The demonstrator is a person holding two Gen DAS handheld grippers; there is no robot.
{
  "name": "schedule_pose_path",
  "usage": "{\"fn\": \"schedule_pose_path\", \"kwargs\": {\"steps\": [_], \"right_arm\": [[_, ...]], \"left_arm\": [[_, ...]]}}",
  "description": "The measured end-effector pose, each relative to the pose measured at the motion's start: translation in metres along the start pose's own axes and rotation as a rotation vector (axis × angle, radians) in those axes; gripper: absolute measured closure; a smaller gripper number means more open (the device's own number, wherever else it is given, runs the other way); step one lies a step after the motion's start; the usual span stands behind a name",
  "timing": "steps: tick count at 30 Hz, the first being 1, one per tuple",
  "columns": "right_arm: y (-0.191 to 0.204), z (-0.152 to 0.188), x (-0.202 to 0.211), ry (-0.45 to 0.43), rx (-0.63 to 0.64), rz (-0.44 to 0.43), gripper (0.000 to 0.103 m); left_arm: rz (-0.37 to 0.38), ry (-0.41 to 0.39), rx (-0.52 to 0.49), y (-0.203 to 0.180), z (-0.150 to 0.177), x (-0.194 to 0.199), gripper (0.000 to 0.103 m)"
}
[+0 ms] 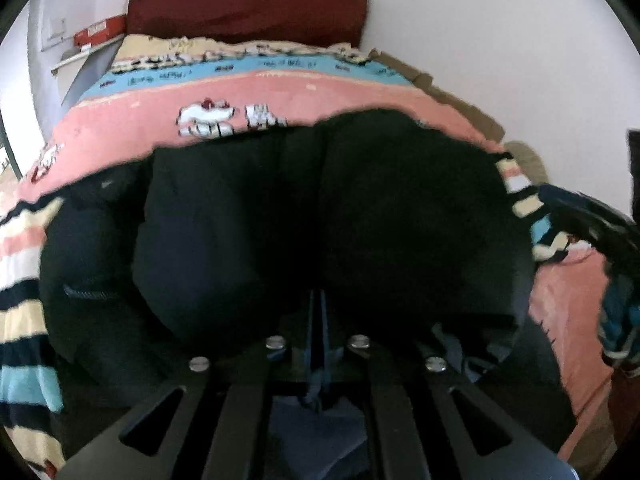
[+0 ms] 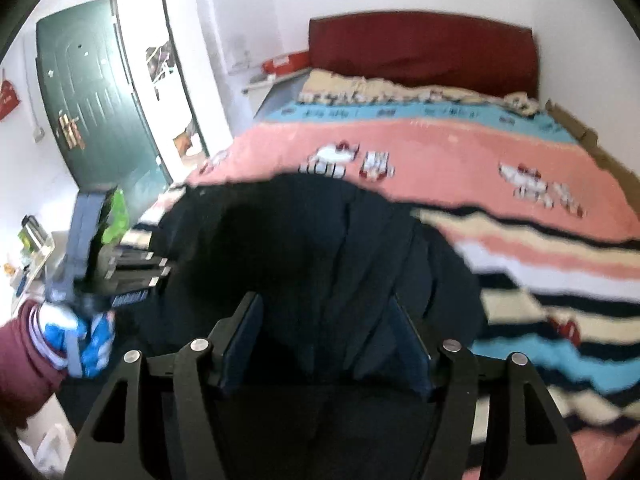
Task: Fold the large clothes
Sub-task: 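Press the folded jacket down with both tools and release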
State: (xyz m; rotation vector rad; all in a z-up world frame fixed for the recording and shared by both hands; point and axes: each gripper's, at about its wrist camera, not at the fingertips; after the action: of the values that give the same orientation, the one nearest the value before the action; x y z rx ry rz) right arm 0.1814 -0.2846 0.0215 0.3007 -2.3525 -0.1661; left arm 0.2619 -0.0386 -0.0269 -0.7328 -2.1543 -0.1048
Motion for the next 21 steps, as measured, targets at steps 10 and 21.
{"fn": "schedule_pose_path", "kwargs": {"steps": [10, 21], "right_arm": [[0.021, -0.053, -0.100, 0.066, -0.040, -0.046, 0.036], [0.041, 0.066, -0.077, 0.218, 0.168, 0.048, 0.036]], "left_arm": [[0.027, -0.057, 0.051, 0.009, -0.045, 0.002, 0.087], [-0.056, 0.005, 0.000, -0.032, 0.056, -0.002, 0.084]]}}
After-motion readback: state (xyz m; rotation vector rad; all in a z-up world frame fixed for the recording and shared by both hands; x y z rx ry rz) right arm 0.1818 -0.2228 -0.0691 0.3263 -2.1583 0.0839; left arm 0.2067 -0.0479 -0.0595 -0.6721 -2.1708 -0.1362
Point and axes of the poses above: each gripper's, at about its wrist camera, not at the fingertips, and x roughly against the way its jaws point, y to its left, z to its underside, and after that the axes turned 5 degrees about -x, right-handed
